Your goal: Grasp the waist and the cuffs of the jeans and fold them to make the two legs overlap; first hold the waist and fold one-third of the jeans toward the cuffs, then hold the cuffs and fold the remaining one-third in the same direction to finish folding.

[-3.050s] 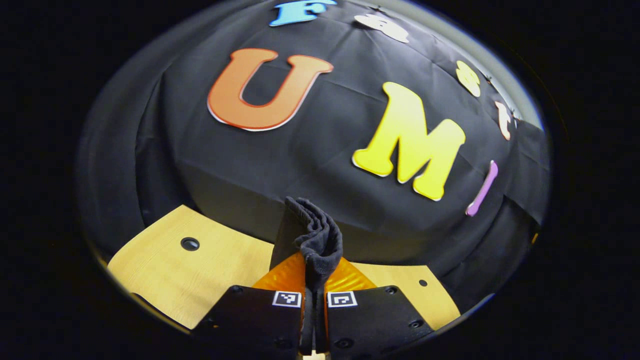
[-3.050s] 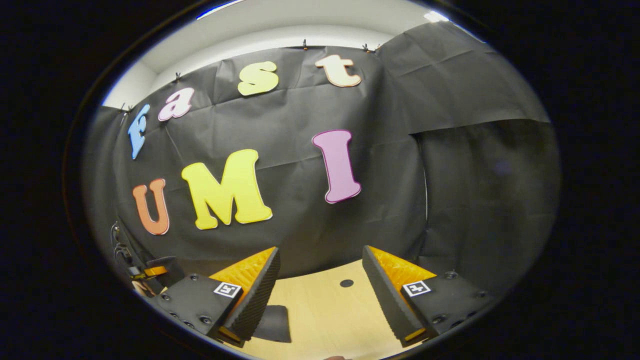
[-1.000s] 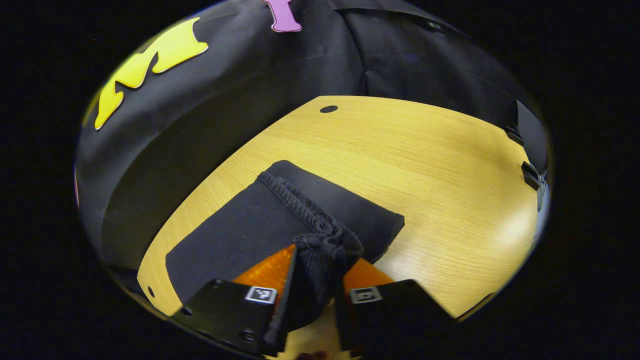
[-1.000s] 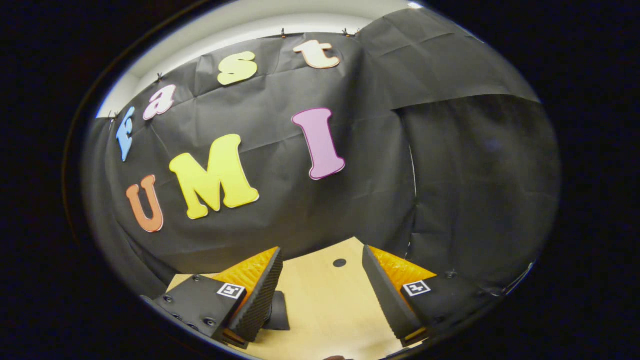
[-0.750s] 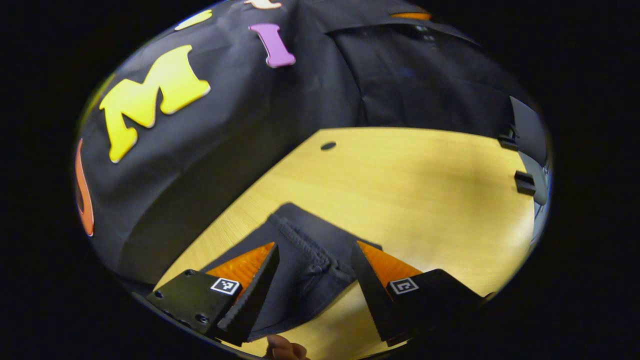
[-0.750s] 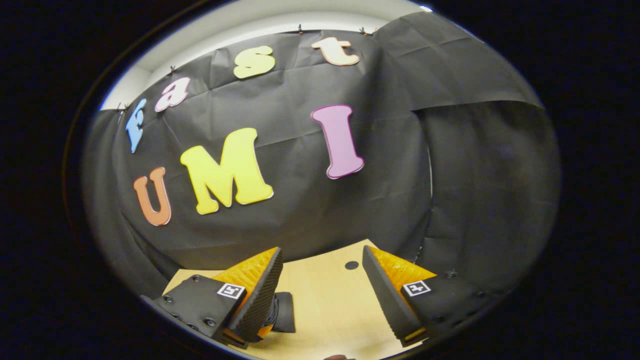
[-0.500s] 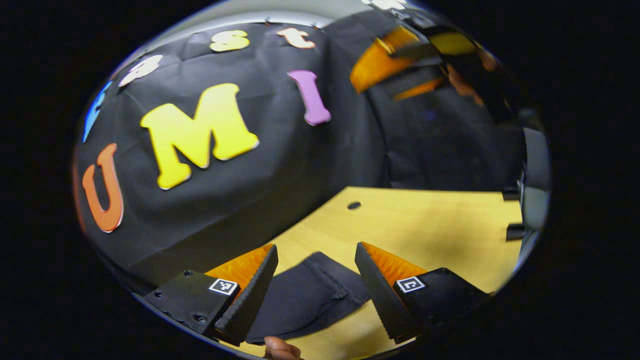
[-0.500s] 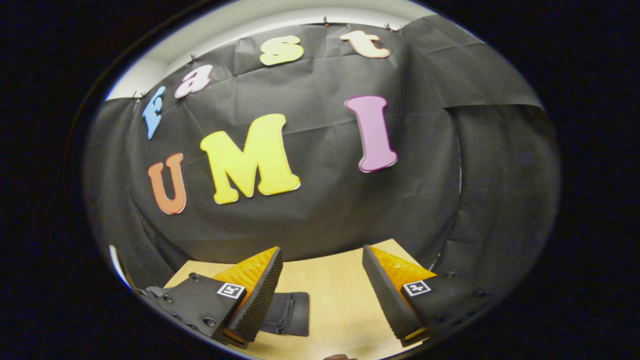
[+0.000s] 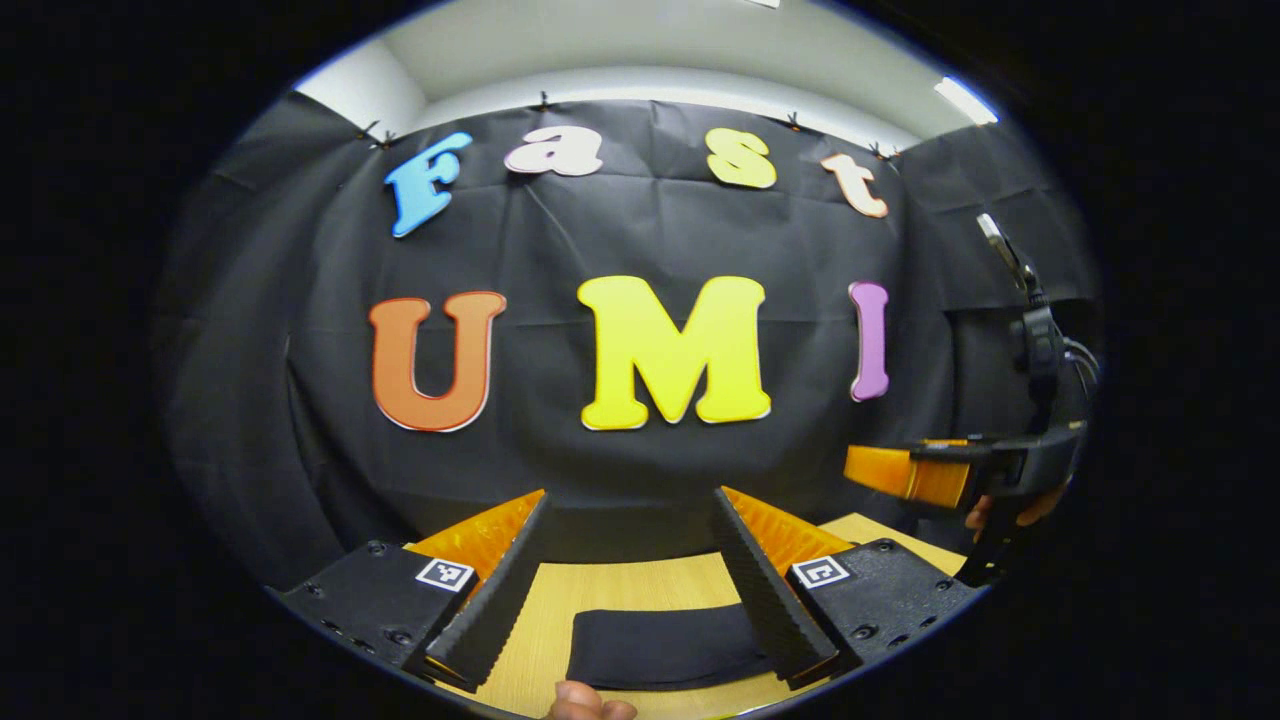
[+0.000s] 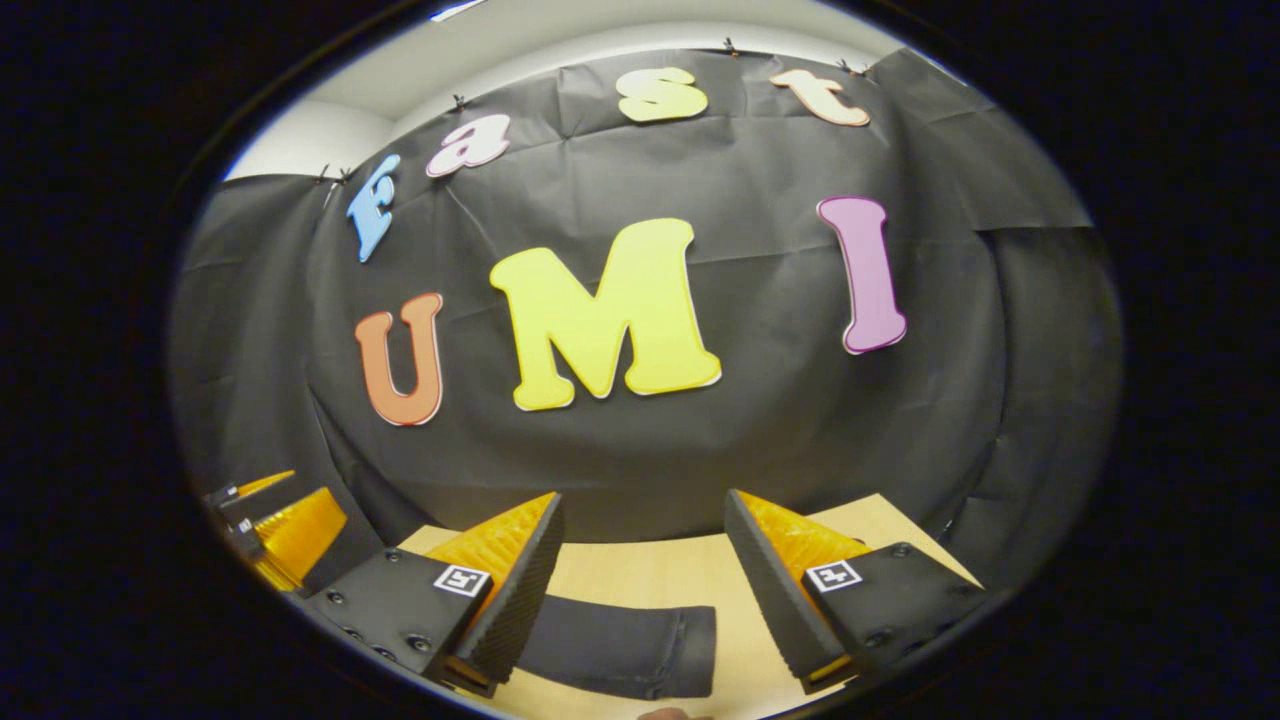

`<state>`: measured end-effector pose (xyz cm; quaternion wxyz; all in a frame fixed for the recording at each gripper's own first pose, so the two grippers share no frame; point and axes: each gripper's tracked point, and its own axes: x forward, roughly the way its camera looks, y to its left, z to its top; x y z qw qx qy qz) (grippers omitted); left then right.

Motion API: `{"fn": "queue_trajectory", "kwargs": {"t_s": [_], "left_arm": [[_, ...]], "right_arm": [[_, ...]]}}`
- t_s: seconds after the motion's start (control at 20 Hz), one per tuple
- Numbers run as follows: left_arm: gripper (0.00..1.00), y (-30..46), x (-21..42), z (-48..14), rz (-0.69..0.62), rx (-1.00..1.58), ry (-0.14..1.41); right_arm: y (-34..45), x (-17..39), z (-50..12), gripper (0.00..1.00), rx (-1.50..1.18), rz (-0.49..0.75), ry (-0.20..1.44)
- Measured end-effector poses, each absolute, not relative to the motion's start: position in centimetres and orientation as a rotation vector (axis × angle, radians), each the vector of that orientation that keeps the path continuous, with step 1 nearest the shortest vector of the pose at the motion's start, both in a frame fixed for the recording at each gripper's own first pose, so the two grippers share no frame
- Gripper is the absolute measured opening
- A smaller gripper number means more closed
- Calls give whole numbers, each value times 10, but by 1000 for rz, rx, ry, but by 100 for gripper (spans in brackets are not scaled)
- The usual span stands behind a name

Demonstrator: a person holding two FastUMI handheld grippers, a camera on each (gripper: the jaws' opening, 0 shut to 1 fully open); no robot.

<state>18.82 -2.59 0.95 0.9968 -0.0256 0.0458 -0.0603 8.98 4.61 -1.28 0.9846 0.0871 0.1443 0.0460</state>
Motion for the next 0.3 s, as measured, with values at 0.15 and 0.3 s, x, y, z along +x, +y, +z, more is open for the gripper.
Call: {"fn": "queue_trajectory", "kwargs": {"t_s": [0.15,0.3], "left_arm": [[99,-15,186,10,-97,-66,107],[99,-8,184,12,-89,-68,106]], "right_arm": [[60,87,-10,96,170,106,257],[66,83,-8,93,173,116,242]]}}
